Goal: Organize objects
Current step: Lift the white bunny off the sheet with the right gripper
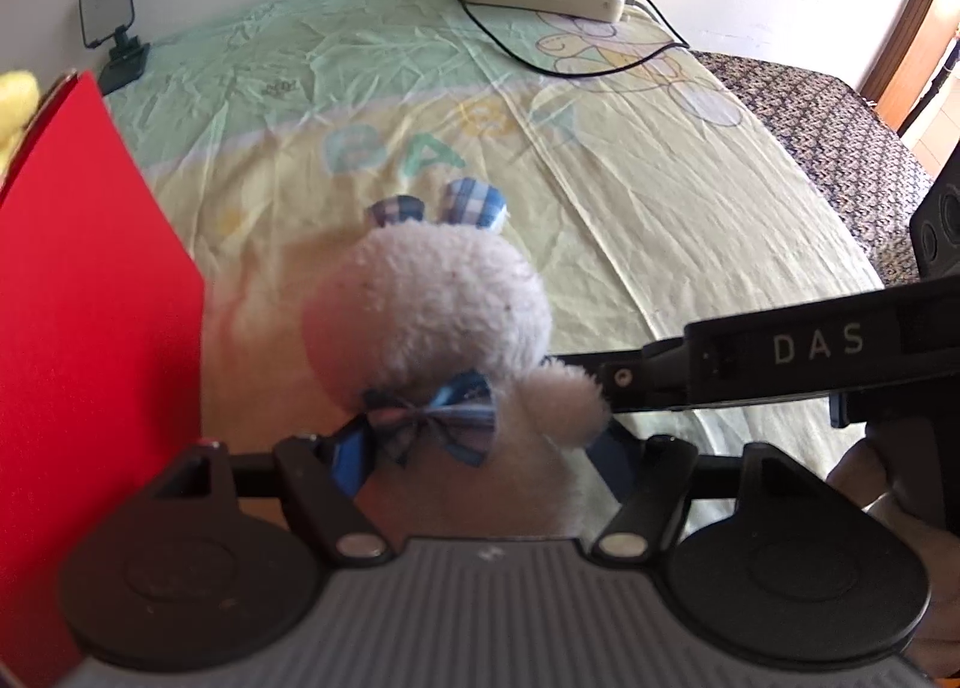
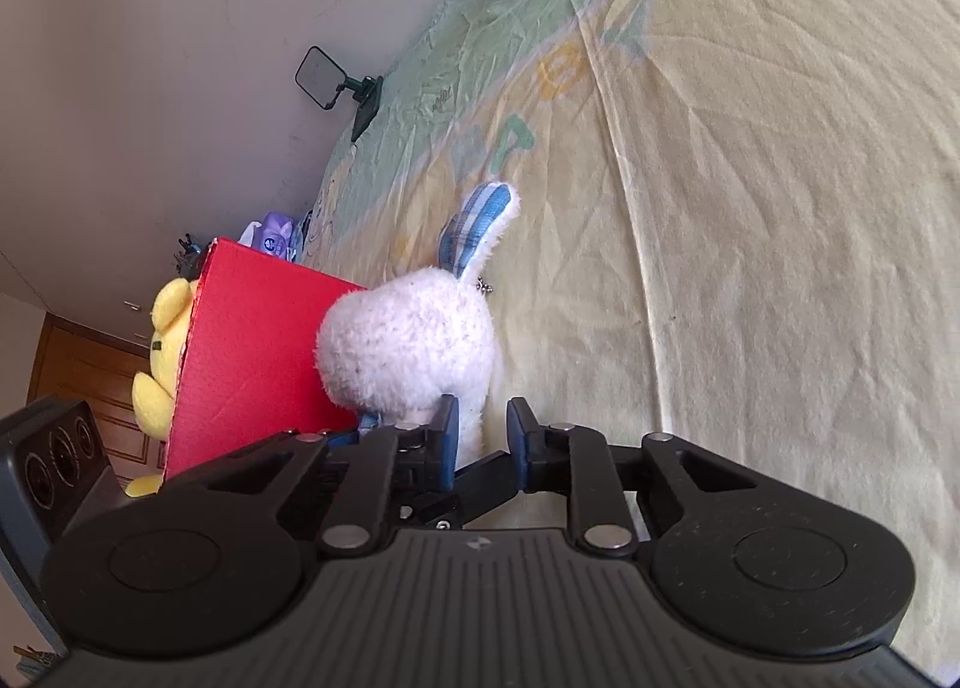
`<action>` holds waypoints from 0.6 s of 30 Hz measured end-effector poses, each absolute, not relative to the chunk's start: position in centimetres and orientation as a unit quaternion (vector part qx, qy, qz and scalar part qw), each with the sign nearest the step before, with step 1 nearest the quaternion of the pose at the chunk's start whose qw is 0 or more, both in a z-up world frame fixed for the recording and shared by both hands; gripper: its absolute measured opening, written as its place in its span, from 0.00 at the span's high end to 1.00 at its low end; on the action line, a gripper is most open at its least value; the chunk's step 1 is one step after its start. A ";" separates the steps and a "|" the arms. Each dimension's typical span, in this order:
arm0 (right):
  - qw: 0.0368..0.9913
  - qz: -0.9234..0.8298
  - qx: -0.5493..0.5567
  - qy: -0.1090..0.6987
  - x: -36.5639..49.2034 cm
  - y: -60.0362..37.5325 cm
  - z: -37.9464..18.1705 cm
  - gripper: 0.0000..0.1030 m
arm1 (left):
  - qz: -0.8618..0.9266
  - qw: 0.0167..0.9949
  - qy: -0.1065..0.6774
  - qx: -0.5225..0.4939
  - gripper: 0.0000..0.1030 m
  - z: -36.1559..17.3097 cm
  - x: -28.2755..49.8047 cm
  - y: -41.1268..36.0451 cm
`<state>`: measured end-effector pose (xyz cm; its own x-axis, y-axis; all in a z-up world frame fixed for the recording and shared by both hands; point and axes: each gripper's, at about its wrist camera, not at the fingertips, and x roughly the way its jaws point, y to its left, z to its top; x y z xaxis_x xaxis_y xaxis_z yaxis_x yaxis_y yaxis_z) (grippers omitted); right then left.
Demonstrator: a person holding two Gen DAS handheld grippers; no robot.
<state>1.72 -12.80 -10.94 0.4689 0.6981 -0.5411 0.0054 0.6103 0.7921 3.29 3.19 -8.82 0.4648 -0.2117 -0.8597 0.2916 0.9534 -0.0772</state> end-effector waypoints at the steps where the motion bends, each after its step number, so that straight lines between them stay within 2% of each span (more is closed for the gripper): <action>1: 0.768 0.227 0.380 0.463 1.4 -13.0 -10.8 0.81 | -0.152 0.852 0.499 0.035 0.32 -8.9 3.1 3.1; 3: 0.761 0.239 0.388 0.463 0.7 -13.3 -10.5 0.87 | -0.163 0.848 0.503 0.032 0.32 -9.0 2.3 3.0; 11: 0.766 0.243 0.360 0.474 -2.6 -13.5 -9.5 0.86 | -0.199 0.834 0.514 0.010 0.32 -9.0 -1.0 3.1; 16: 0.781 0.239 0.311 0.486 -4.5 -13.6 -8.7 0.75 | -0.211 0.830 0.516 0.020 0.31 -9.0 -3.0 3.0; 18: 0.788 0.228 0.306 0.483 -5.0 -14.3 -8.4 0.71 | -0.208 0.831 0.515 0.024 0.21 -9.0 -3.2 3.2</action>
